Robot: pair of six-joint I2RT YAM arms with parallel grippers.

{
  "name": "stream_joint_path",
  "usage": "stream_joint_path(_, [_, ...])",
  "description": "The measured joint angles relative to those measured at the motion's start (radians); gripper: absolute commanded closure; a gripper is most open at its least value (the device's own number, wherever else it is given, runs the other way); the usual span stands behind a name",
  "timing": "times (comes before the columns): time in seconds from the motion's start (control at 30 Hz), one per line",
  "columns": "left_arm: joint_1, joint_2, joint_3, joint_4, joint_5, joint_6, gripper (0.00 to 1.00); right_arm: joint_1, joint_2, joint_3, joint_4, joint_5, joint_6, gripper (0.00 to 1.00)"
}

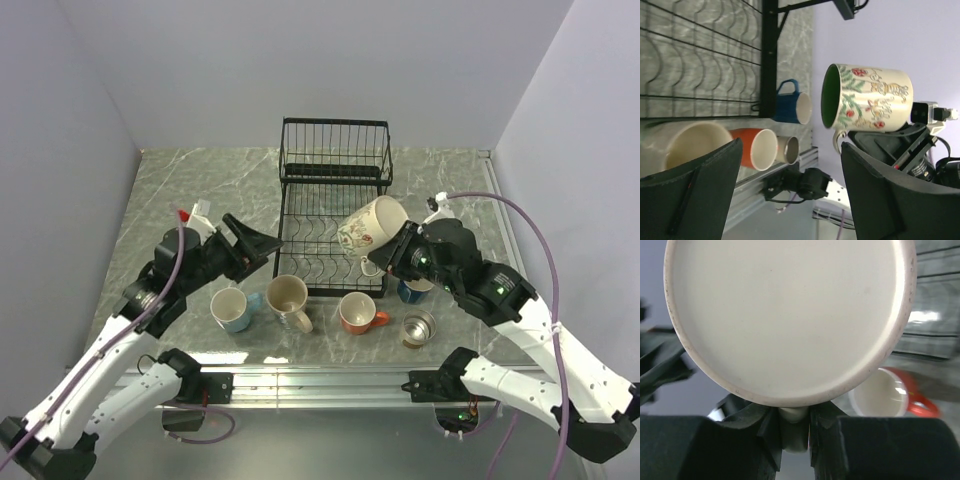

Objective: Load the cups into the dish rack

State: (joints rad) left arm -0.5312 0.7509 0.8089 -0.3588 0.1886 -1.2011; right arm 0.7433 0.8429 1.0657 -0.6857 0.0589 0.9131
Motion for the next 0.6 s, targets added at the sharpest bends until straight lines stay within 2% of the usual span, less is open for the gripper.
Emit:
stream_joint_path(0.13, [0.000, -0.058, 0.000, -0.105, -0.043, 0.037, 0.16, -0.001, 0.040, -0.004, -0.045, 0.107, -0.023, 1.00])
stream_joint_path(0.3, [0.000, -0.076, 0.000, -0.193, -0.063, 0.064, 0.16, -0.002, 0.182, -0.005, -0.021, 0.206, -0.056, 1.00])
stream_joint_path(0.6, [0.000, -0.076, 0.001, -0.267, -0.073, 0.117, 0.17, -0.029, 0.465, -0.026, 0.116, 0.257, -0.124, 1.00])
